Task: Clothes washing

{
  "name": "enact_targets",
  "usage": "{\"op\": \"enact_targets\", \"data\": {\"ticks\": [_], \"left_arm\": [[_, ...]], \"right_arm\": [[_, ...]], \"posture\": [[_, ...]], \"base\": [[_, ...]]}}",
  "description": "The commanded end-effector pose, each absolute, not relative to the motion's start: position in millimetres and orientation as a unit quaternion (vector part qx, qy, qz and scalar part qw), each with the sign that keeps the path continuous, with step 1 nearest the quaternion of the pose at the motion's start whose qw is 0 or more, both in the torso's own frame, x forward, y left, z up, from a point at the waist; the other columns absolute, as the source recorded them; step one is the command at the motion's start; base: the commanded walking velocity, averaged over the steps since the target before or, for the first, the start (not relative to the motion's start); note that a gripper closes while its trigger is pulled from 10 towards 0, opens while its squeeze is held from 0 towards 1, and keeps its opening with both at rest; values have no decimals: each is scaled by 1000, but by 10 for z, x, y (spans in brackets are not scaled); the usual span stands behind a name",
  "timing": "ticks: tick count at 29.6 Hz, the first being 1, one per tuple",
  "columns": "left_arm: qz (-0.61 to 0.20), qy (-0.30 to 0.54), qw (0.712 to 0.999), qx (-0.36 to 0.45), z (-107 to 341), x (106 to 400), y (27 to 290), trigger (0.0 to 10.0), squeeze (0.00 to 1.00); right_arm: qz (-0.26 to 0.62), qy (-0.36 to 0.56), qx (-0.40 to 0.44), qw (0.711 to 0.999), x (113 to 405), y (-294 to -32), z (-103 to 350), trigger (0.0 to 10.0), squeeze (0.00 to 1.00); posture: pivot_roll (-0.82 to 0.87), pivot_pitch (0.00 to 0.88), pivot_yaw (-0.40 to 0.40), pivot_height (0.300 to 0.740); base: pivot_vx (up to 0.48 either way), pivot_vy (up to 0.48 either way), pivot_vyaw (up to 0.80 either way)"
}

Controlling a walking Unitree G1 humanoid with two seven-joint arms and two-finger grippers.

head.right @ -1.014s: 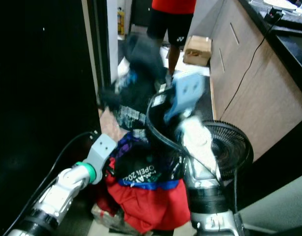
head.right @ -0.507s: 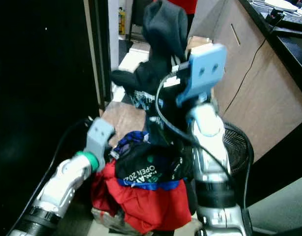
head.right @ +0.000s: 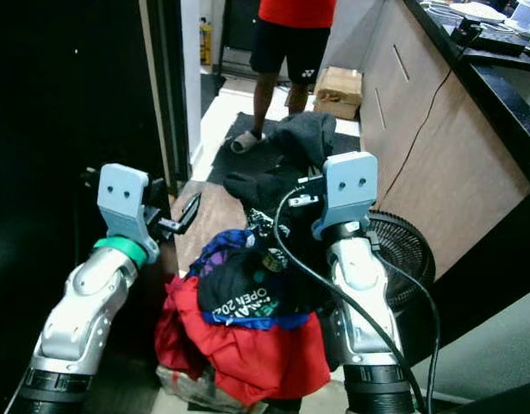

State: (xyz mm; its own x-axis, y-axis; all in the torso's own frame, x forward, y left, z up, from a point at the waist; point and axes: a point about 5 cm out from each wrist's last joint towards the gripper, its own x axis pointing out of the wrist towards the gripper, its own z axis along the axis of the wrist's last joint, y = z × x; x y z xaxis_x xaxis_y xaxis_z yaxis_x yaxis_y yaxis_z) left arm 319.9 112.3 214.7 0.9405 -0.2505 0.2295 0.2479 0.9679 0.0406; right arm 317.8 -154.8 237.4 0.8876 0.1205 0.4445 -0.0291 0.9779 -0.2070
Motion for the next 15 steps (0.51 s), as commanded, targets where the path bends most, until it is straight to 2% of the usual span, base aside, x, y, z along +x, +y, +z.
{"op": "enact_targets", "data": {"ticks": [1,5,15], "left_arm": [[-111,-124,986,1,2210,3194,1186,10000,0],[-106,-131,986,-2,2275,3215,1187,10000,0],[-100,-128,987,-8,2296,3192,1161,10000,0]], "right_arm": [[34,-253,-101,962,3158,-1551,2435,10000,0],[42,-253,-103,961,3193,-1515,2434,10000,0],[47,-241,-92,965,3205,-1486,2394,10000,0]], "posture": [[76,0,-37,740],[77,0,-37,740],[78,0,-37,740]], "base": [[0,0,0],[0,0,0],[0,0,-800]]}}
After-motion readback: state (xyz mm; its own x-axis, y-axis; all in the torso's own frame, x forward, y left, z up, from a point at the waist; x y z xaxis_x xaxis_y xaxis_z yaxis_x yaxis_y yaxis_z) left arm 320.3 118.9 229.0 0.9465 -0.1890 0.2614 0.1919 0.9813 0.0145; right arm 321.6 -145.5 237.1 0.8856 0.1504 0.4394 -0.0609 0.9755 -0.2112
